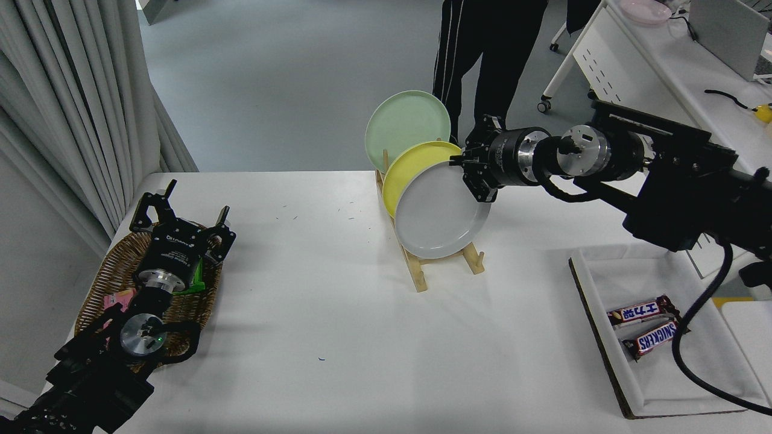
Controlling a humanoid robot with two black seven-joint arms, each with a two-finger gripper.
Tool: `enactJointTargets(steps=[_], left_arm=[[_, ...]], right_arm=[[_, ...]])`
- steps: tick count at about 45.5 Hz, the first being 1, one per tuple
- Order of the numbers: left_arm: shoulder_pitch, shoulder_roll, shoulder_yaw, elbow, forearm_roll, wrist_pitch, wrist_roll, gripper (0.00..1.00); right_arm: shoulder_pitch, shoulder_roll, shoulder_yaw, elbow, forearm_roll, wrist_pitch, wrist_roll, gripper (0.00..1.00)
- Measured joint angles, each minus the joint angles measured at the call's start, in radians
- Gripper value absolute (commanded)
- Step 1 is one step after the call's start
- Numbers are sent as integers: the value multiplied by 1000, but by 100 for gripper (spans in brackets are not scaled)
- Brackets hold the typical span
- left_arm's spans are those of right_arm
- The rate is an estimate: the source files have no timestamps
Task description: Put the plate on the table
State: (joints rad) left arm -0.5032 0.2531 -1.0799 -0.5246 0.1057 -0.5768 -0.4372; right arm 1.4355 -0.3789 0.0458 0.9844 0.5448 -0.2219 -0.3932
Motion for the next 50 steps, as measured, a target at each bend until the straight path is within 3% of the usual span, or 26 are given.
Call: enactJointTargets(steps=[33, 50], left_arm=[[0, 0, 0, 0, 0, 0, 0, 100], [0, 0, 0, 0, 0, 0, 0, 100]], right_arm=[[110, -18, 40, 160, 163, -178, -44, 0], [-24, 22, 202, 186, 295, -380, -45, 0]])
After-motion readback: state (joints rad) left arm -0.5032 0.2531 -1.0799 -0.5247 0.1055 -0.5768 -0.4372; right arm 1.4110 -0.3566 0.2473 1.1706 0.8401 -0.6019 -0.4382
